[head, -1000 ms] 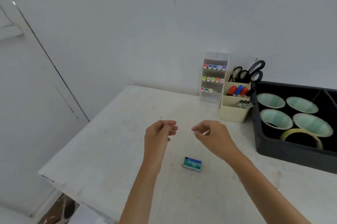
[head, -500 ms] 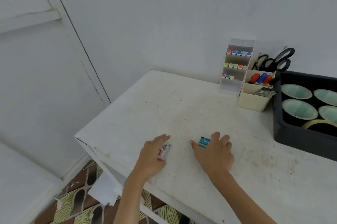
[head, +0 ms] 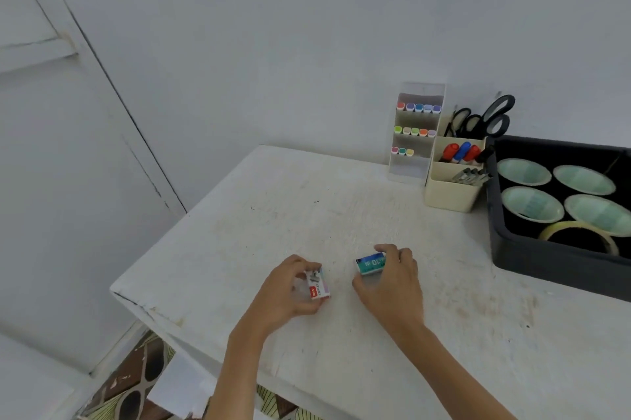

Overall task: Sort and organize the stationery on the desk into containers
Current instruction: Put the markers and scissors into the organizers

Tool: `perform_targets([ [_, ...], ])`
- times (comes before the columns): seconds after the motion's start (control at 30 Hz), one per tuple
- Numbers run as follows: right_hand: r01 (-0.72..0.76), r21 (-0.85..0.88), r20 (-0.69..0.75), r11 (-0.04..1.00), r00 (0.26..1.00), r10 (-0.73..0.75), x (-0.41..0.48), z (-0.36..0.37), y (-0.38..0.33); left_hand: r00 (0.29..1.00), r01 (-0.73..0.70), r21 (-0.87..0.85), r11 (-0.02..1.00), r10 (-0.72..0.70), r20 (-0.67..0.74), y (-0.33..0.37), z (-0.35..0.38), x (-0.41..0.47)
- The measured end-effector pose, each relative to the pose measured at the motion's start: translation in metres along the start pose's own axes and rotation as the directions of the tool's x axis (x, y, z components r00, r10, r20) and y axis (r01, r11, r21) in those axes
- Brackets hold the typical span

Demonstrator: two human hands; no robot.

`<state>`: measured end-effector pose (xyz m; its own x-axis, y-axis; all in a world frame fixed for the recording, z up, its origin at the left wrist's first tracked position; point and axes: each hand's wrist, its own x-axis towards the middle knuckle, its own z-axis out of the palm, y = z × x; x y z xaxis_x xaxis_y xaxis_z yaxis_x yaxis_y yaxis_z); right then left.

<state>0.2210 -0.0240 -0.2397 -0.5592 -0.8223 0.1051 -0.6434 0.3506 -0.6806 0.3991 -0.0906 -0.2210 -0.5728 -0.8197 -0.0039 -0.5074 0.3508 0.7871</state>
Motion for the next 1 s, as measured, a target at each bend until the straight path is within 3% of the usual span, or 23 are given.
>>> perform_targets([
  [0.13,-0.024,0.214,-0.047,0.976,0.998,0.035,0.028,0.001,-0.005,0.996,-0.066,-0.047,0.997,0.063,-0.062,0.008,0.004,0.034],
  [0.47,-0.029,0.398,-0.198,0.917,0.973,0.116,0.131,-0.017,0.001,0.977,-0.211,-0.154,0.965,0.207,-0.040,0.029,0.002,0.137],
  [0.67,-0.091,0.320,-0.220,0.943,0.961,0.168,0.195,-0.009,0.009,0.981,-0.192,-0.258,0.947,0.188,-0.041,0.028,0.004,0.183],
  [1.0,-0.069,0.146,-0.300,0.987,0.947,0.111,0.238,0.008,0.021,0.996,-0.078,-0.387,0.919,0.091,0.017,0.005,0.010,0.233],
])
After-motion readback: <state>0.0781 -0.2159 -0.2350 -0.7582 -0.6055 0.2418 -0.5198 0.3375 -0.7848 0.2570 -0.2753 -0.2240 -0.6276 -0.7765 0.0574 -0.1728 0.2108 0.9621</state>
